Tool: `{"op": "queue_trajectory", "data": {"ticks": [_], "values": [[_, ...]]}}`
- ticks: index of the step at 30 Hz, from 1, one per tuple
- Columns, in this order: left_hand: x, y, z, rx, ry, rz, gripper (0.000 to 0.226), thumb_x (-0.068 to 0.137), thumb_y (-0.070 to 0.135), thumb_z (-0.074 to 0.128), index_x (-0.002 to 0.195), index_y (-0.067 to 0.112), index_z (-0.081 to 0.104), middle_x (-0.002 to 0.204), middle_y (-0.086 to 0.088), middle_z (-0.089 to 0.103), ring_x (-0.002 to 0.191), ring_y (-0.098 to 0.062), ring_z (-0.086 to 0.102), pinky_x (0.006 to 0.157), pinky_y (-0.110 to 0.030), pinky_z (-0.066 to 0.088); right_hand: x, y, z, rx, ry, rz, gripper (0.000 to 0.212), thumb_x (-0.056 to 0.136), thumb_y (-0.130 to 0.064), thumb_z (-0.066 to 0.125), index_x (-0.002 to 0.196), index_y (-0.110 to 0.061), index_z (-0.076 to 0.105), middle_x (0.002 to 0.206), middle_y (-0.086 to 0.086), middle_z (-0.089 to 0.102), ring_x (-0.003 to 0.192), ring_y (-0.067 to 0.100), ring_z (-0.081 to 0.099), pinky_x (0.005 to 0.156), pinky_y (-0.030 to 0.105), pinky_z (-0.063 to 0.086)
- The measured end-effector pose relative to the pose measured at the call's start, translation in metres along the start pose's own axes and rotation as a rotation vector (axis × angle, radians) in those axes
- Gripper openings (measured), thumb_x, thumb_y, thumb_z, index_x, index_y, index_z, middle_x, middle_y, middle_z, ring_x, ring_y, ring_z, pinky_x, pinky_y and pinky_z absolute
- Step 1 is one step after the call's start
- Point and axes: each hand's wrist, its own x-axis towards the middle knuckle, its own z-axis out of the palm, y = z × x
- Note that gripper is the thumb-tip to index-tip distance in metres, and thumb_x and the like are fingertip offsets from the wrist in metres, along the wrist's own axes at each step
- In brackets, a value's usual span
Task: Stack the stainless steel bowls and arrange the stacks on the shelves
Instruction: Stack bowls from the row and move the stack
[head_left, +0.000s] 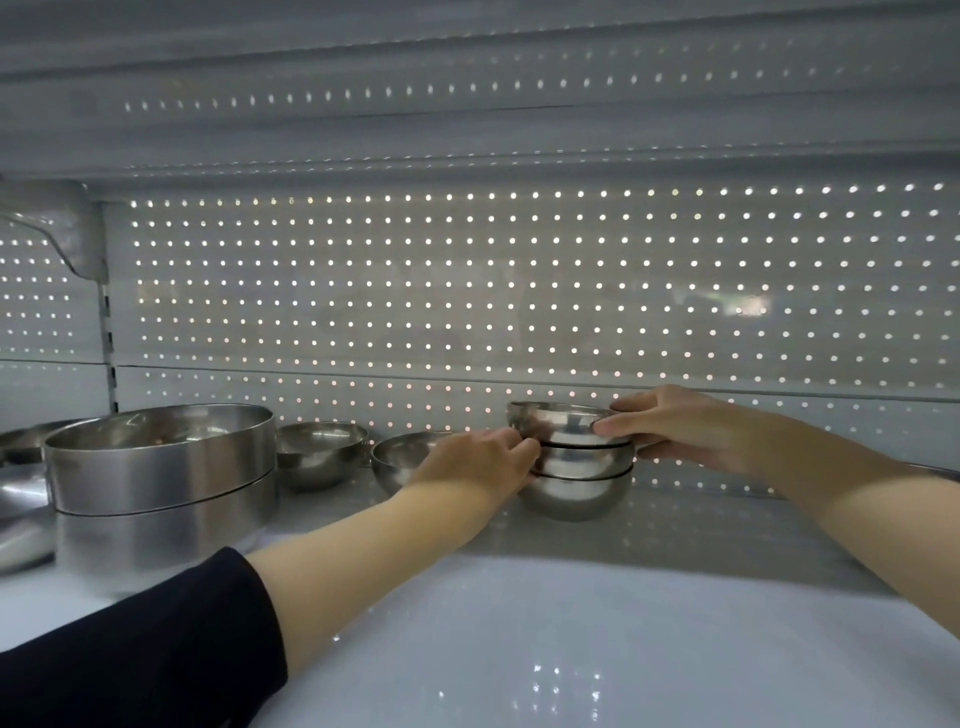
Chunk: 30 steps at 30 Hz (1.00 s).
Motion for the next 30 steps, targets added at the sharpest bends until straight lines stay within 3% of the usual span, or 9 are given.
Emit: {"op": "queue_trajectory", "data": {"ticks": [4, 9, 13, 17, 19, 22, 24, 27, 30], "values": [[-0.008, 0.002, -0.003, -0.052, 0.369, 0.230, 0.044, 0.045, 0.015, 0.090, 0.087, 0.013, 0.074, 0.084, -0.002, 0.069, 0.067, -0.018, 0.066, 0.046, -0.023, 0.048, 0.002, 0.001, 0.002, -0.057, 0.075, 0.012, 0.068, 0.062, -0.036, 0.083, 0.121, -0.015, 0.056, 0.105, -0.006, 0.067, 0.096, 0.013, 0.062, 0.089, 0.033, 0.047], [-0.009, 0.010, 0.006, 0.044, 0.469, 0.364, 0.042, 0.058, 0.010, 0.082, 0.098, 0.009, 0.071, 0.091, -0.003, 0.067, 0.081, -0.018, 0.063, 0.064, -0.022, 0.043, 0.001, 0.001, 0.005, -0.047, 0.057, -0.003, 0.052, 0.065, -0.037, 0.082, 0.107, -0.015, 0.059, 0.081, -0.010, 0.060, 0.078, 0.010, 0.054, 0.076, 0.028, 0.041], [-0.009, 0.009, 0.005, 0.042, 0.442, 0.355, 0.049, 0.051, 0.014, 0.084, 0.099, 0.011, 0.072, 0.092, 0.000, 0.068, 0.081, -0.015, 0.063, 0.060, -0.019, 0.041, -0.002, -0.003, 0.006, -0.021, 0.057, -0.009, 0.041, 0.065, -0.036, 0.081, 0.094, -0.010, 0.068, 0.076, -0.004, 0.063, 0.073, 0.011, 0.055, 0.074, 0.027, 0.043], [-0.011, 0.009, 0.004, -0.106, 0.438, 0.312, 0.035, 0.064, 0.018, 0.076, 0.098, 0.010, 0.071, 0.099, -0.004, 0.069, 0.086, -0.017, 0.066, 0.067, -0.024, 0.055, -0.005, -0.005, 0.009, 0.000, 0.072, 0.006, 0.060, 0.058, -0.038, 0.083, 0.101, 0.000, 0.067, 0.083, 0.005, 0.068, 0.078, 0.015, 0.062, 0.073, 0.025, 0.049], [-0.012, 0.012, 0.006, -0.384, 0.386, 0.181, 0.033, 0.072, 0.017, 0.075, 0.104, 0.009, 0.067, 0.108, -0.004, 0.062, 0.091, -0.021, 0.064, 0.074, -0.022, 0.051, -0.006, -0.006, 0.011, 0.013, 0.102, 0.027, 0.077, 0.044, -0.044, 0.083, 0.104, 0.002, 0.067, 0.094, 0.013, 0.072, 0.088, 0.021, 0.068, 0.077, 0.028, 0.055], [-0.007, 0.022, 0.006, -0.881, 0.212, -0.348, 0.056, 0.071, 0.036, 0.076, 0.119, 0.020, 0.052, 0.112, 0.011, 0.038, 0.096, -0.008, 0.050, 0.077, -0.012, 0.032, -0.008, -0.008, 0.016, 0.023, 0.132, 0.043, 0.086, 0.032, -0.050, 0.084, 0.102, -0.002, 0.069, 0.099, 0.016, 0.073, 0.097, 0.028, 0.068, 0.092, 0.042, 0.053], [0.002, 0.024, 0.009, -0.988, 0.056, -0.591, 0.067, 0.068, 0.051, 0.072, 0.123, 0.021, 0.045, 0.115, 0.012, 0.039, 0.106, -0.009, 0.047, 0.083, -0.019, 0.036, -0.010, -0.009, 0.018, 0.012, 0.160, 0.035, 0.084, 0.033, -0.048, 0.087, 0.104, -0.007, 0.068, 0.098, 0.013, 0.073, 0.096, 0.028, 0.069, 0.091, 0.046, 0.052], [0.012, 0.026, 0.013, -1.121, -0.070, -0.672, 0.066, 0.066, 0.057, 0.071, 0.115, 0.017, 0.051, 0.111, 0.002, 0.055, 0.102, -0.017, 0.055, 0.077, -0.026, 0.045, -0.014, -0.010, 0.020, 0.013, 0.188, 0.039, 0.083, 0.034, -0.047, 0.088, 0.103, -0.006, 0.067, 0.096, 0.012, 0.072, 0.095, 0.028, 0.069, 0.088, 0.051, 0.053], [0.016, 0.029, 0.013, -1.223, -0.072, -0.652, 0.053, 0.066, 0.051, 0.074, 0.107, 0.023, 0.056, 0.106, 0.007, 0.061, 0.099, -0.009, 0.057, 0.067, -0.013, 0.038, -0.019, -0.011, 0.020, 0.000, 0.181, 0.029, 0.074, 0.037, -0.048, 0.087, 0.094, -0.005, 0.069, 0.093, 0.014, 0.073, 0.093, 0.029, 0.069, 0.090, 0.050, 0.052]]}}
